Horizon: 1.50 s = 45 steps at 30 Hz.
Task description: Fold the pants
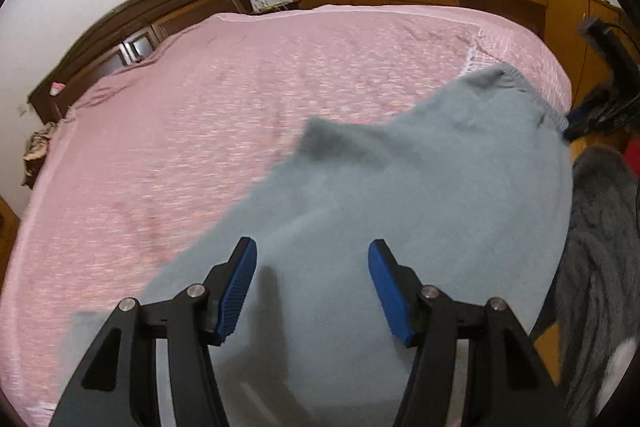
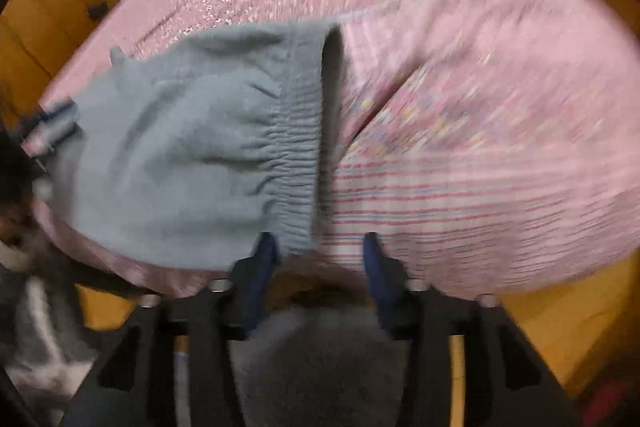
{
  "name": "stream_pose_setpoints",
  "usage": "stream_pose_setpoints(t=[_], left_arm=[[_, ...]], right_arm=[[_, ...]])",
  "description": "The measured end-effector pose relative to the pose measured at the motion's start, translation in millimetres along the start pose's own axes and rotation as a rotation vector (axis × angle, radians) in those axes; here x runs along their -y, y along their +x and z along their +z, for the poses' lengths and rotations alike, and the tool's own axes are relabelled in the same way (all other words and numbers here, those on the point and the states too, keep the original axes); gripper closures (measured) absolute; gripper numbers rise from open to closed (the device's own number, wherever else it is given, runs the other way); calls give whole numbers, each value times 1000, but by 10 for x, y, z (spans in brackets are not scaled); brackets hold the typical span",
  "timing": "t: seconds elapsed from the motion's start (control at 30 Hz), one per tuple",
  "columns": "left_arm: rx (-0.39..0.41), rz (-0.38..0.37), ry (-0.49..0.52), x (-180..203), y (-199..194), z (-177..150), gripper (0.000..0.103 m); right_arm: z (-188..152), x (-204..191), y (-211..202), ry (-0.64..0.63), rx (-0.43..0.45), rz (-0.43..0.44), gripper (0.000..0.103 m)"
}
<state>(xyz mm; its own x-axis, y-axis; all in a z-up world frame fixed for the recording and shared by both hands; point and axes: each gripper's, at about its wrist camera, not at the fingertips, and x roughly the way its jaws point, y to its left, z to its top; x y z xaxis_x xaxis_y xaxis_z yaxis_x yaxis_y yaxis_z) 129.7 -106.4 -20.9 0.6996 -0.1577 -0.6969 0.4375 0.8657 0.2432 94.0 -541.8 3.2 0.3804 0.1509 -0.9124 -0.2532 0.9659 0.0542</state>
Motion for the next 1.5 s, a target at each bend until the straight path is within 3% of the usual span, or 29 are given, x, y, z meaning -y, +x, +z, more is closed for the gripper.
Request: stream_pose_setpoints(t=[0.1, 0.17, 0.27, 0.37, 0.43, 0.53, 0.6, 0.63, 0.7, 0.77, 0.83, 0.93, 1.13, 1.17, 1.2, 1.23, 1.4, 1.5], left_arm=[[-24, 78, -37, -443, -245, -194, 39], [-59, 128, -109, -819, -400, -382, 33], [-112, 210, -278, -1457, -664, -776, 24], [-151, 238, -459, -1999, -929, -1247, 23], [-146, 243, -502, -2145, -1081, -1438, 23], [-104, 312, -604, -2361, -1356, -1772, 23], [-78, 290, -708, -2477, -1469, -2020, 23], [-62, 273, -752, -2522, -1503, -2097, 23], [12, 198, -860, -2583, -1590, -2281, 23], [56, 156, -927, -2642, -1635, -2359, 23], [72, 150, -972, -2677, -1628, -2475, 23], [82, 108, -1024, -2767, -1633, -2590, 23], [119, 76, -1051, -2779, -1670, -2608, 23], [119, 77, -1041, -2760, -1676, -2590, 23], [117, 79, -1034, -2748, -1666, -2571, 23], [113, 84, -1028, -2738, -1652, -2557, 23], [119, 75, -1040, -2759, -1627, -2580, 23], [127, 69, -1059, -2774, -1617, -2606, 23]], right_arm=[[69, -304, -300, -159, 40, -155, 49], [183, -603, -453, -244, 76, -184, 49], [363, -1253, -491, -377, 121, -128, 49], [525, -2395, -284, -620, 140, -56, 49], [550, -2982, -139, -723, 156, -12, 54], [530, -4026, 20, -853, 182, 128, 64], [450, -4679, 98, -949, 195, 237, 67], [413, -4913, 131, -981, 226, 248, 71], [270, -5367, 214, -1079, 369, 205, 71], [78, -5622, 371, -1186, 531, 93, 71], [-34, -5711, 564, -1235, 596, 20, 71], [-48, -5704, 761, -1257, 620, -49, 71], [76, -5749, 944, -1259, 623, -103, 71], [82, -5760, 992, -1269, 637, -111, 73], [64, -5768, 996, -1283, 663, -124, 83], [46, -5809, 1006, -1289, 670, -127, 99], [-102, -5769, 801, -1258, 745, -103, 100], [-197, -5728, 567, -1276, 767, -11, 100]])
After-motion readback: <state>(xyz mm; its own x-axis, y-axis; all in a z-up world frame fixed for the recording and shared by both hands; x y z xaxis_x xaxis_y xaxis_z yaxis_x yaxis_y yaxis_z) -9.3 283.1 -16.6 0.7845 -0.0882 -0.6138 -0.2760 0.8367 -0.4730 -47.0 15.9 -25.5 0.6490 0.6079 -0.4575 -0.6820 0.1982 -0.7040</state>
